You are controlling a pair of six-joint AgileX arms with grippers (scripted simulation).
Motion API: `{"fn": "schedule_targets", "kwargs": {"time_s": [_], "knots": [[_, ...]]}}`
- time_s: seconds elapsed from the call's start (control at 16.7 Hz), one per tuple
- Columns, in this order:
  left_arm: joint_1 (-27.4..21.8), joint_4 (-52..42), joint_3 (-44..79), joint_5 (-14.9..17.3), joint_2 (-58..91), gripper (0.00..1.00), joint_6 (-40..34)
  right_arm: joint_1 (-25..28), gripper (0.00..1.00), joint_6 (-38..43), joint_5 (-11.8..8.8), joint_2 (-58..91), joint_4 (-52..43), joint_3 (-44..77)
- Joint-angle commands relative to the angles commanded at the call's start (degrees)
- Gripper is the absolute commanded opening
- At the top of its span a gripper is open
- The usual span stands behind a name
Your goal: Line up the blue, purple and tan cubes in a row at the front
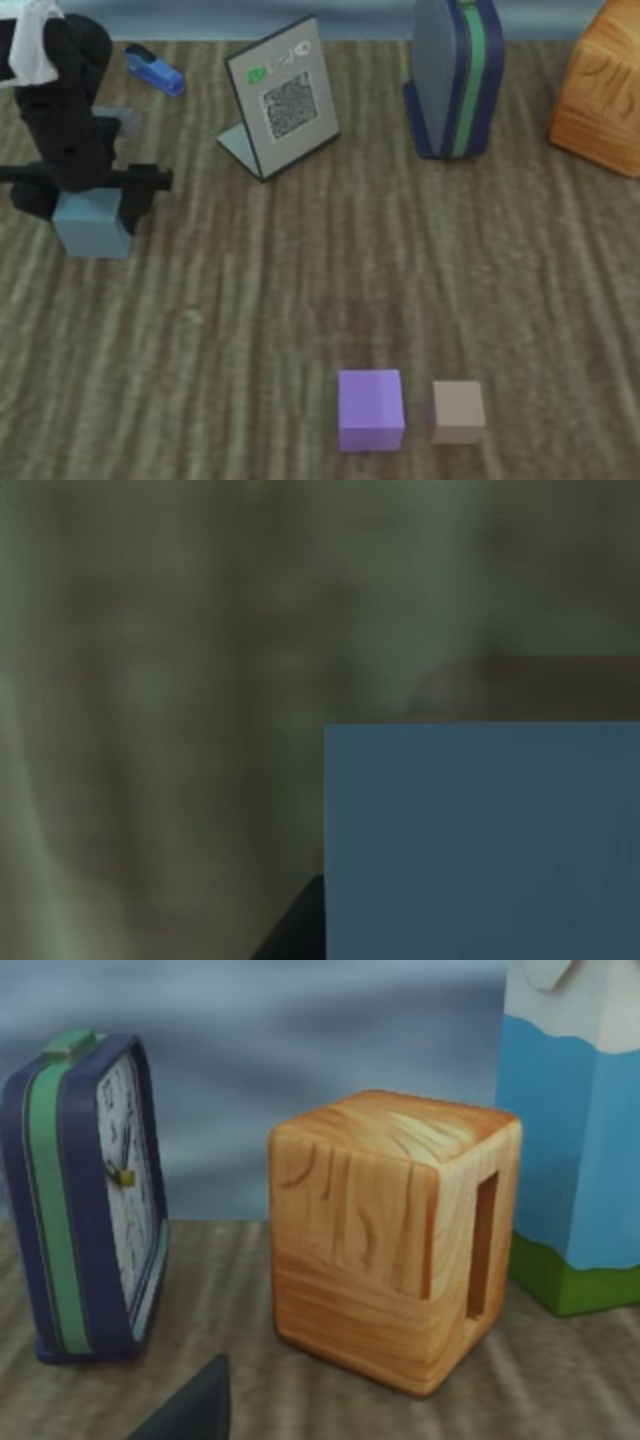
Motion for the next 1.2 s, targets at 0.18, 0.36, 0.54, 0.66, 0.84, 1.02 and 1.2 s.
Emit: {"fn": "schedule_targets", "kwargs": {"time_s": [0.18, 0.36, 0.54, 0.66, 0.84, 1.02, 1.2], "knots": [[0.0, 0.0, 0.0, 0.0, 0.0, 0.02, 0.0, 0.0, 1.0, 0.0, 0.0, 0.0, 0.0, 0.0], [0.0, 0.0, 0.0, 0.0, 0.0, 0.0, 0.0, 0.0, 1.0, 0.0, 0.0, 0.0, 0.0, 0.0], [0.0, 0.0, 0.0, 0.0, 0.0, 0.0, 0.0, 0.0, 1.0, 0.0, 0.0, 0.0, 0.0, 0.0], [0.0, 0.0, 0.0, 0.0, 0.0, 0.0, 0.0, 0.0, 1.0, 0.0, 0.0, 0.0, 0.0, 0.0], [0.1, -1.14, 0.97, -0.02, -0.8, 0.0, 0.12, 0.0, 1.0, 0.0, 0.0, 0.0, 0.0, 0.0], [0.64, -6.7, 4.75, -0.03, -2.2, 0.0, -0.05, 0.0, 1.0, 0.0, 0.0, 0.0, 0.0, 0.0], [1.05, -12.57, 8.69, -0.05, -3.98, 0.0, -0.06, 0.0, 1.0, 0.0, 0.0, 0.0, 0.0, 0.0]]}}
